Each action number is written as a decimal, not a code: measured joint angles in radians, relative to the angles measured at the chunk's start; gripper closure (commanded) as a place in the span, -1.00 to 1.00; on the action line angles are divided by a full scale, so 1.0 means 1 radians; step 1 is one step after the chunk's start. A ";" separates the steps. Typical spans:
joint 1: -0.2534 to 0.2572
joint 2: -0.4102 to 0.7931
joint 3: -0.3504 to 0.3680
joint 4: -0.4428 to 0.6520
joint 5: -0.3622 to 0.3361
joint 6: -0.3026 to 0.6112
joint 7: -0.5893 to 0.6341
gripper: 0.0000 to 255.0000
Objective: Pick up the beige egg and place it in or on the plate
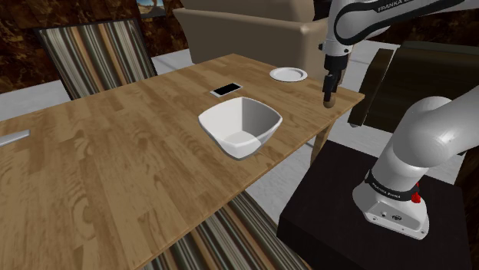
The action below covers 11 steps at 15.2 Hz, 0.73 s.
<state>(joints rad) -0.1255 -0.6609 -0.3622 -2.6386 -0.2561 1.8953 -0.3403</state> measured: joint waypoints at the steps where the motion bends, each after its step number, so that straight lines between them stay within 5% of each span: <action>1: -0.002 0.004 -0.004 -0.009 -0.003 0.013 -0.001 -1.00; 10: -0.006 0.014 -0.015 -0.051 -0.014 0.065 0.000 -1.00; 11: -0.006 0.014 -0.015 -0.051 -0.014 0.065 0.000 1.00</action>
<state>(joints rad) -0.1314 -0.6466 -0.3771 -2.6893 -0.2696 1.9605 -0.3400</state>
